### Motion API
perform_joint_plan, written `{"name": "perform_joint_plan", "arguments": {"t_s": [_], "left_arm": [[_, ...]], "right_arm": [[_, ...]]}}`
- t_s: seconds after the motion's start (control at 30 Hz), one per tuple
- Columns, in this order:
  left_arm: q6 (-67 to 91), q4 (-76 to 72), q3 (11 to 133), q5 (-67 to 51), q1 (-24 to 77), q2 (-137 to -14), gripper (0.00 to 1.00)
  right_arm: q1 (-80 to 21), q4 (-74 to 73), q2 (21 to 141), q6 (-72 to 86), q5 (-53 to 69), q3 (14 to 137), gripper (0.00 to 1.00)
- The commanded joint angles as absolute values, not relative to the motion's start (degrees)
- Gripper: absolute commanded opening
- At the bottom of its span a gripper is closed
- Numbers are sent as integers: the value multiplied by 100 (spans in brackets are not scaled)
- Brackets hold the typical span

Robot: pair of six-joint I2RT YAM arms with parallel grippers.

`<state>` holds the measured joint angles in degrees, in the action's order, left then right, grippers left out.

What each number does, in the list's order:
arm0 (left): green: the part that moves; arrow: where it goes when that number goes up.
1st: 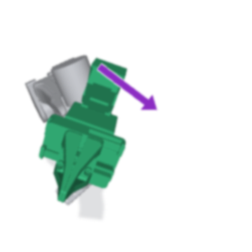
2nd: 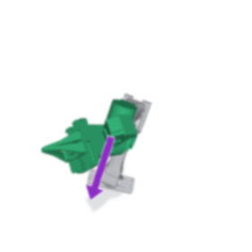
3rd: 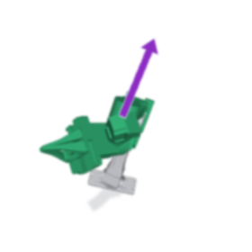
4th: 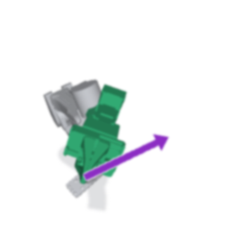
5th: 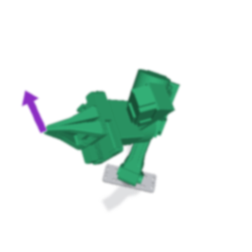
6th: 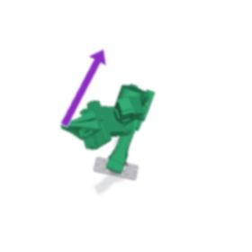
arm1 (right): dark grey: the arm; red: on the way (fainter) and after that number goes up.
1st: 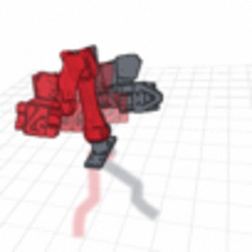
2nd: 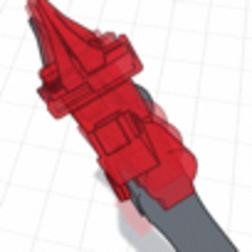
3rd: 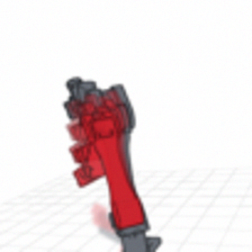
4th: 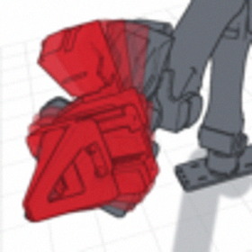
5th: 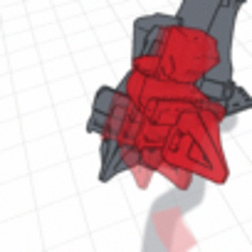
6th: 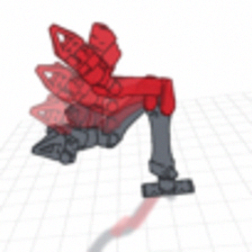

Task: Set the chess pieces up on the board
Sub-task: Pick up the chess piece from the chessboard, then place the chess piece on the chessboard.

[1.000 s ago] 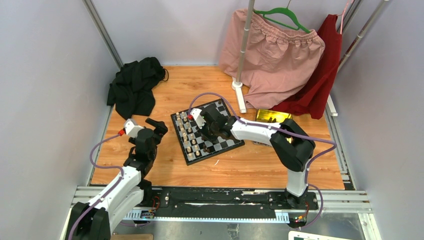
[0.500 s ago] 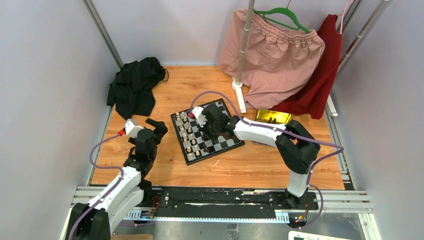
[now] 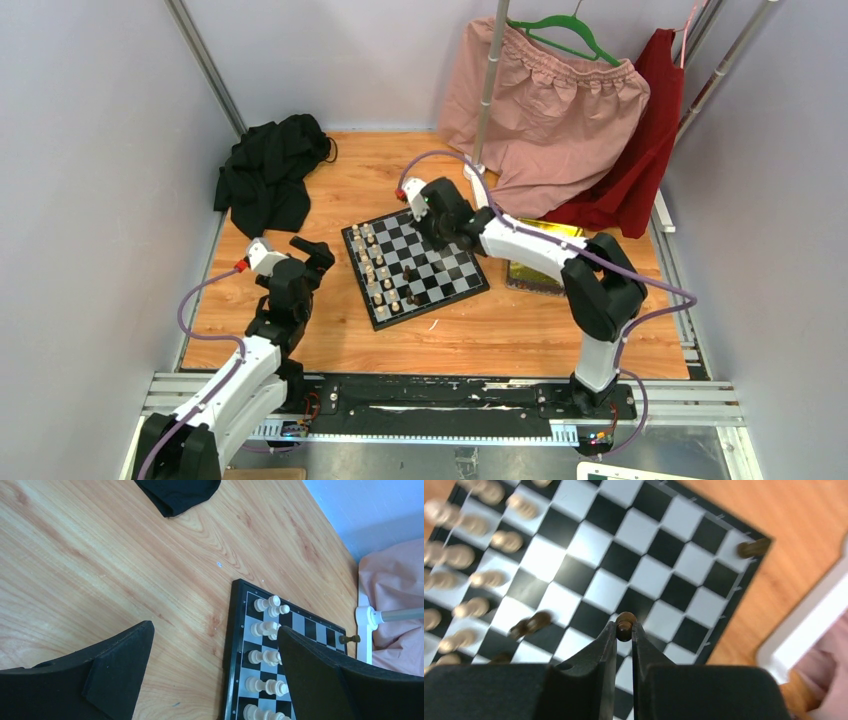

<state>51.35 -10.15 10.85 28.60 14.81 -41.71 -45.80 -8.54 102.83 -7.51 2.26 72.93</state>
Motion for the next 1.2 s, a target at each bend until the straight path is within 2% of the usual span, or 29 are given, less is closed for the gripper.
{"name": "perform_joint_plan", "arguments": {"t_s": [0.0, 0.43, 1.17], "left_arm": [[5016, -1019, 1050, 2938, 1459, -4077, 100], [5019, -1034, 1053, 2904, 1459, -4107, 100], [4892, -1253, 961, 2969, 1459, -4297, 100]], "right_arm": [[-4251, -893, 10680, -683, 103, 7974, 0], [-3873, -948, 11912, -555, 61, 9297, 0], [-3565, -782, 12645, -375, 11, 9782, 0]]}}
